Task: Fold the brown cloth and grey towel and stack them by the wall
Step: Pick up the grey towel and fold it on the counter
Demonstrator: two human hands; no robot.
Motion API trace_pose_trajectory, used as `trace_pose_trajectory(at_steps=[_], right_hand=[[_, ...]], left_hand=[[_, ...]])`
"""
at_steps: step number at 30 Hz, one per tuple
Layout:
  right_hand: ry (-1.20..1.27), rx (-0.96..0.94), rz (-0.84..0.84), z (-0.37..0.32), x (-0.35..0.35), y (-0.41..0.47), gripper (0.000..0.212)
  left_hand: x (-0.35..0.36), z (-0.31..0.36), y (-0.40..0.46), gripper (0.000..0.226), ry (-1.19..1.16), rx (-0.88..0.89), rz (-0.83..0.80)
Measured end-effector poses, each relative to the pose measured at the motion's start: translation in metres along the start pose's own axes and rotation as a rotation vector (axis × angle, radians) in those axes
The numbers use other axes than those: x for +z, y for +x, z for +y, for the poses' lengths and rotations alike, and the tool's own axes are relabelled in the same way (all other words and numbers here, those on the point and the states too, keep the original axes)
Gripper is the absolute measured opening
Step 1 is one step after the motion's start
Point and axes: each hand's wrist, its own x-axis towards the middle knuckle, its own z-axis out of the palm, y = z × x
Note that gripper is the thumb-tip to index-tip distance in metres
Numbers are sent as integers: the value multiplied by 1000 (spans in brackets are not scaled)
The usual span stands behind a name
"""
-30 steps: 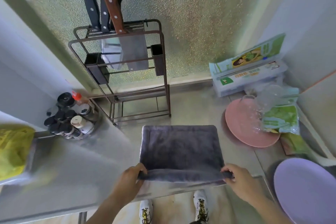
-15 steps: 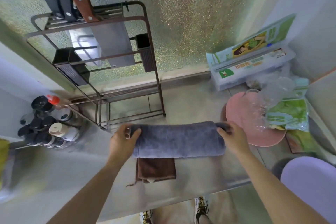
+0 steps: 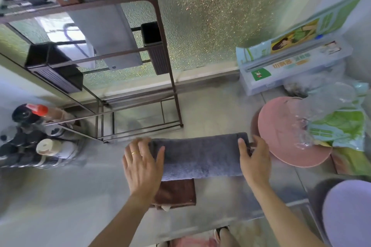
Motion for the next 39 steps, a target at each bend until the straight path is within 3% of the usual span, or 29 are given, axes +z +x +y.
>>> trace_pose_trajectory(at_steps=[2, 4, 6, 9, 13, 15, 18, 19, 21, 23, 25, 27, 28, 31, 35, 37, 39], right_hand=[[108, 189, 35, 4, -8, -21, 74], [263, 462, 43, 6, -8, -41, 79], [451, 672, 11, 4, -3, -54, 69], [727, 814, -36, -5, 5, -61, 35], [949, 856, -1, -14, 7, -56, 25], [896, 717, 27, -21, 6, -59, 21], [672, 343, 61, -45, 8, -81, 25], [601, 187, 45, -54, 13, -91, 30], [437, -84, -20, -68, 27, -110, 39], [343, -306, -120, -78, 43, -125, 44], [239, -478, -198, -86, 62, -138, 46], [77, -604, -251, -89, 82, -147, 45], [-12, -654, -270, -88, 91, -151, 45], [-228, -782, -335, -79, 112, -158, 46], [-359, -912, -439, -70, 111, -163, 47], [-300, -933, -407, -74, 105, -157, 34], [-302, -914, -323, -82, 102, -146, 35]], left_hand=[[-2, 18, -17, 33, -34, 279, 28], [10, 37, -35, 39, -42, 478, -91], [31, 48, -46, 48, 3, 514, -235], [62, 43, -50, 54, 63, 481, -378], [60, 44, -45, 54, 65, 464, -365], [47, 43, -49, 55, 77, 377, -317], [45, 24, -57, 56, 62, 353, -359], [46, 18, -58, 55, 8, 367, -394], [43, 16, -50, 47, -333, 252, -486], [24, 15, -38, 26, -805, -146, -462], [-2, 7, -23, 16, -1158, -602, -321], [-20, -9, -12, 35, -1430, -918, -293], [-25, -15, -8, 42, -1486, -952, -314], [-33, -26, 2, 39, -1245, -752, -407], [-12, -45, -3, 26, -781, -466, -301], [-6, -52, -11, 40, -611, -301, -231], [-4, -55, -18, 50, -548, -176, -197]])
